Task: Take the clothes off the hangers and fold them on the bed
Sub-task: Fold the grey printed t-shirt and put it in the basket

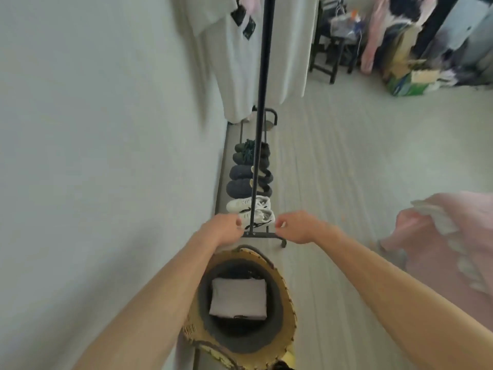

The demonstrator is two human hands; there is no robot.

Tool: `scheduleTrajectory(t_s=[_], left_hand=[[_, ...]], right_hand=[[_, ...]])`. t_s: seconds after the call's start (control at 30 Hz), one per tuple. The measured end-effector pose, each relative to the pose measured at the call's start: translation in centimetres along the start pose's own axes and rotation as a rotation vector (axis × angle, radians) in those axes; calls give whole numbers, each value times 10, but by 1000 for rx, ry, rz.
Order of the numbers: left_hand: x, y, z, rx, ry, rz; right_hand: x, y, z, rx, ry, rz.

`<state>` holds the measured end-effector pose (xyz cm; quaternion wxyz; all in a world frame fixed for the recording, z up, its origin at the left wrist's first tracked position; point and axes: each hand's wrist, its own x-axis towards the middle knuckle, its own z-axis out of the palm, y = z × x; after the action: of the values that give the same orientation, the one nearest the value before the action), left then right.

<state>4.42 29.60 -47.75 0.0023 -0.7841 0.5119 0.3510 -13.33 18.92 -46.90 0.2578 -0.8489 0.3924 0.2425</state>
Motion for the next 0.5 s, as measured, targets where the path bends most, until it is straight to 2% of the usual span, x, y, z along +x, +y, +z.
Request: scheduleTrajectory(t_s=[0.1, 0.27, 0.5], left_hand=[[-49, 59, -87, 6, 167, 94], [-114, 143, -192, 7, 359, 194], [-171, 231, -269, -96, 595, 243]], right_hand=[[-75, -5, -99, -31, 218, -18], [-171, 6, -222, 3, 472, -31], [-257, 39, -332, 51, 752, -203]])
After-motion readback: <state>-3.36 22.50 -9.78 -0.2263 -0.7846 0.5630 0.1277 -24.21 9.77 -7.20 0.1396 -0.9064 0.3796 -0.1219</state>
